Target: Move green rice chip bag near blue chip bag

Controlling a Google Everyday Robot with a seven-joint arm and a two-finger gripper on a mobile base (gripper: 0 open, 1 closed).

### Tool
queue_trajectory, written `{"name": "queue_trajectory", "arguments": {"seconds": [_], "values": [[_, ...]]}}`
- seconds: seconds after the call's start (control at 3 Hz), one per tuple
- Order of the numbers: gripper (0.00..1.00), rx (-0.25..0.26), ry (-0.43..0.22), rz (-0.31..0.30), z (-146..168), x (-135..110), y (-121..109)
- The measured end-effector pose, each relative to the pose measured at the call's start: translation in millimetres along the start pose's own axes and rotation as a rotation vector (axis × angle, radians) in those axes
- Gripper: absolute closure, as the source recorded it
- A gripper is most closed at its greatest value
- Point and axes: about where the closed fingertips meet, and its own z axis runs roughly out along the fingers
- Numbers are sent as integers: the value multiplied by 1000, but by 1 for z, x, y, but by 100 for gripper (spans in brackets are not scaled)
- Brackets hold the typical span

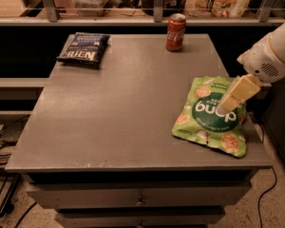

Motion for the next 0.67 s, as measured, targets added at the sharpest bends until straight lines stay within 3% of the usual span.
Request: {"name": "queue_trajectory", "arguments": {"seconds": [0.67], "values": [[2, -119, 44, 74, 56, 28, -7]]}}
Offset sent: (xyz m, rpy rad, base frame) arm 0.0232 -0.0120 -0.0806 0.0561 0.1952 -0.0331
